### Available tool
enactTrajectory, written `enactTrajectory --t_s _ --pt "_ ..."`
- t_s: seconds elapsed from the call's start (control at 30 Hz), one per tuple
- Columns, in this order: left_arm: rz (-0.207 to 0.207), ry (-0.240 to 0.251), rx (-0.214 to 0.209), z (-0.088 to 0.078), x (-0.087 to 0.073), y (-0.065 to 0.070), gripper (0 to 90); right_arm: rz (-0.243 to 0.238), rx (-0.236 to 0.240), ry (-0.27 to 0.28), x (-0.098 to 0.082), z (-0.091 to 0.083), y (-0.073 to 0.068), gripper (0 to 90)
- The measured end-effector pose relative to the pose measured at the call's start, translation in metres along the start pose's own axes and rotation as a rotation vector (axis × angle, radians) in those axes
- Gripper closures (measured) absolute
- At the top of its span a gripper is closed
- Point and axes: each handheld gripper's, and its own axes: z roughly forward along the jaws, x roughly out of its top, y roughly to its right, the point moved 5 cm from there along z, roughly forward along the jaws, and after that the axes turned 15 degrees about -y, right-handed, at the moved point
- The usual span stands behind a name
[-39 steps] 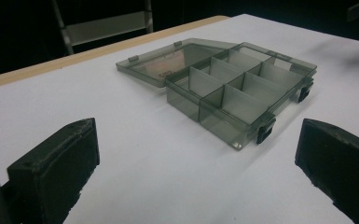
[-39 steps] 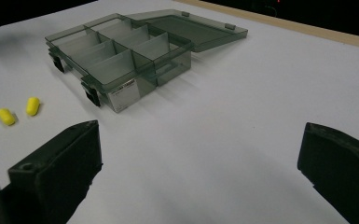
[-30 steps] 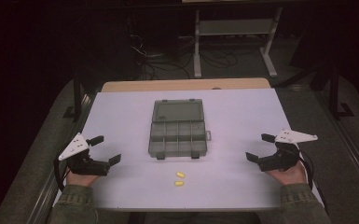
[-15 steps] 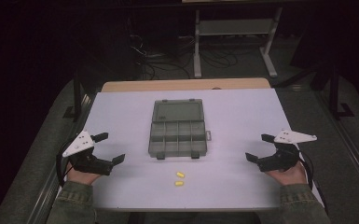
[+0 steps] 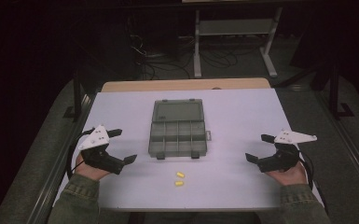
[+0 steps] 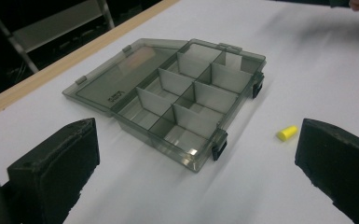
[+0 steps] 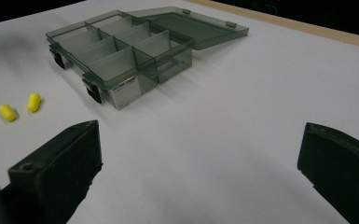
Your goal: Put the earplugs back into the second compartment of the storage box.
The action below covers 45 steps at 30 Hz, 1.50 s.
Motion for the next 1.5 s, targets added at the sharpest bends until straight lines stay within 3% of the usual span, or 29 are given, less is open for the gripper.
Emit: enactTrajectory --t_s 0.17,0.5,0.73,1.2,1.43,1.5 --pt "0.052 -0.044 -0.015 0.010 0.013 0.007 0.0 -0.001 0.005 0.002 0.000 -0.001 0.000 0.0" --pt "0.089 -0.088 -0.075 0.025 0.027 0.016 0.0 -0.002 0.005 -0.003 0.000 0.000 -0.001 0.0" --pt "0.129 -0.132 -0.124 0.044 0.035 0.029 0.0 -0.004 0.010 -0.009 0.000 0.001 -0.002 0.0" --pt "0.181 -0.192 -0.187 0.070 0.038 0.050 0.0 -0.011 0.015 -0.019 -0.001 0.002 -0.003 0.0" --pt "0.243 -0.245 -0.215 0.084 0.038 0.063 0.0 -0.012 0.019 -0.025 -0.001 0.003 -0.004 0.0" --pt "0.244 -0.246 -0.221 0.086 0.038 0.065 0.0 -0.013 0.020 -0.027 -0.001 0.004 -0.004 0.0"
